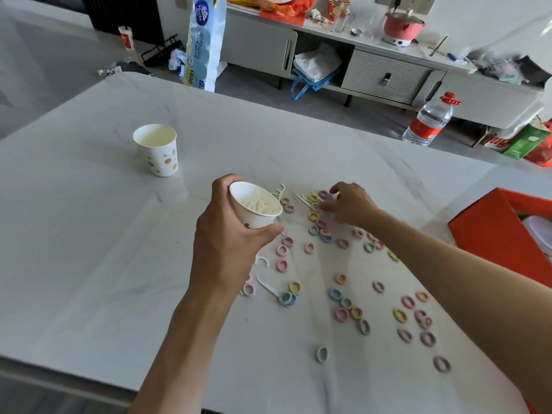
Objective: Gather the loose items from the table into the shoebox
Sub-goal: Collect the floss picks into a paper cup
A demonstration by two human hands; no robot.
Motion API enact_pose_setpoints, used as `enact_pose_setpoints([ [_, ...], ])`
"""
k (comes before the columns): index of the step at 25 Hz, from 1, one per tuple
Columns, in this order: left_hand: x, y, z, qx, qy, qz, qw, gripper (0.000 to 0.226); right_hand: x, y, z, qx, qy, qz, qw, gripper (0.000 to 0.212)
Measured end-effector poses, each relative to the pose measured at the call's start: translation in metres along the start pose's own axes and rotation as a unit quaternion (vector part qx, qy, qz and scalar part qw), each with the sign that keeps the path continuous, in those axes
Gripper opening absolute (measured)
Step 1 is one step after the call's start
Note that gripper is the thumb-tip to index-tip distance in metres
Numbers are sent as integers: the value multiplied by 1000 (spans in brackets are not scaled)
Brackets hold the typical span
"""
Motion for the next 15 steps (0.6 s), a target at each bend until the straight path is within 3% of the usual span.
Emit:
enact_pose_setpoints([
  [3, 2, -1, -2, 1, 3, 4, 1000, 75, 4, -8, -8, 35, -28, 34, 998, 45],
  [8, 1, -5, 0, -1, 7, 0, 1000, 75, -6, -15, -34, -9, -48, 48, 998, 50],
  [13, 2, -5, 0, 2, 13, 1, 1000, 74, -4, -6, -50, -57, -12, 47, 997, 22],
  [15, 3, -5, 0, 1, 11, -1, 1000, 74, -4, -2, -51, -89, 15, 39, 995, 21],
])
Point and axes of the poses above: each hand's wrist, its own x-axis towards the middle knuckle, its own y-axis out of the back of the hand, z = x × y, the point moved 2 cm from there along x, towards the middle knuckle, and after that the axes turned 12 degrees about -y, right-handed, at the moved point
